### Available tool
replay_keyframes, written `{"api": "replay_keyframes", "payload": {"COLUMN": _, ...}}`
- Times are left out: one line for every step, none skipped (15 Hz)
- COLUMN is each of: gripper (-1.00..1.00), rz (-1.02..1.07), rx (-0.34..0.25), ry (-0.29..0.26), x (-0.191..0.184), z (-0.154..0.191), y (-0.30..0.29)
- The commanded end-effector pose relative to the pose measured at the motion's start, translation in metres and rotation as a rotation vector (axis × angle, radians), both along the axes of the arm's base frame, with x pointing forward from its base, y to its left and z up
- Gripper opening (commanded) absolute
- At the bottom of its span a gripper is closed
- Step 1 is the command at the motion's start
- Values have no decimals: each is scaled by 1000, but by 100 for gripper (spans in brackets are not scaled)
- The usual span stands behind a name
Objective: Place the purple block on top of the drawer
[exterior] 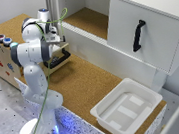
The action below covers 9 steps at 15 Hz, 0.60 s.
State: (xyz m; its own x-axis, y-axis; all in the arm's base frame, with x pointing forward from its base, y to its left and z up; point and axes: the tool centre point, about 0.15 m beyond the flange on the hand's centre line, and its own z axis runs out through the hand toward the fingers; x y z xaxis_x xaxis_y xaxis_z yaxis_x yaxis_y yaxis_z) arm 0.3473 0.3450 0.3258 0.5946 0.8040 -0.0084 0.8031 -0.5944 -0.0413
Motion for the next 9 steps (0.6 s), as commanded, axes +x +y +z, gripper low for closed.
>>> {"api": "replay_keyframes", "payload": {"gripper": -100, "rz": -41, "rx": -25, "ry": -101, "x": -15, "z": -12, "y": 0}}
{"api": "replay_keyframes", "payload": {"gripper": -100, "rz": -52, "rx": -19, "ry": -109, "x": -18, "z": -7, "y": -3}}
{"api": "replay_keyframes", "payload": {"gripper": -100, "rz": -69, "rx": -5, "ry": -112, "x": -21, "z": -1, "y": -6}}
{"api": "replay_keyframes", "payload": {"gripper": -100, "rz": -99, "rx": -7, "ry": -116, "x": -23, "z": 5, "y": -9}}
{"api": "replay_keyframes", "payload": {"gripper": -100, "rz": -118, "rx": -1, "ry": -126, "x": -25, "z": 14, "y": -12}}
{"api": "replay_keyframes", "payload": {"gripper": -100, "rz": -130, "rx": -5, "ry": -141, "x": -25, "z": 23, "y": -13}}
{"api": "replay_keyframes", "payload": {"gripper": -100, "rz": -133, "rx": -15, "ry": -154, "x": -24, "z": 31, "y": -13}}
{"api": "replay_keyframes", "payload": {"gripper": -100, "rz": -137, "rx": -18, "ry": -162, "x": -21, "z": 40, "y": -13}}
{"api": "replay_keyframes", "payload": {"gripper": -100, "rz": -131, "rx": -23, "ry": -170, "x": -18, "z": 48, "y": -11}}
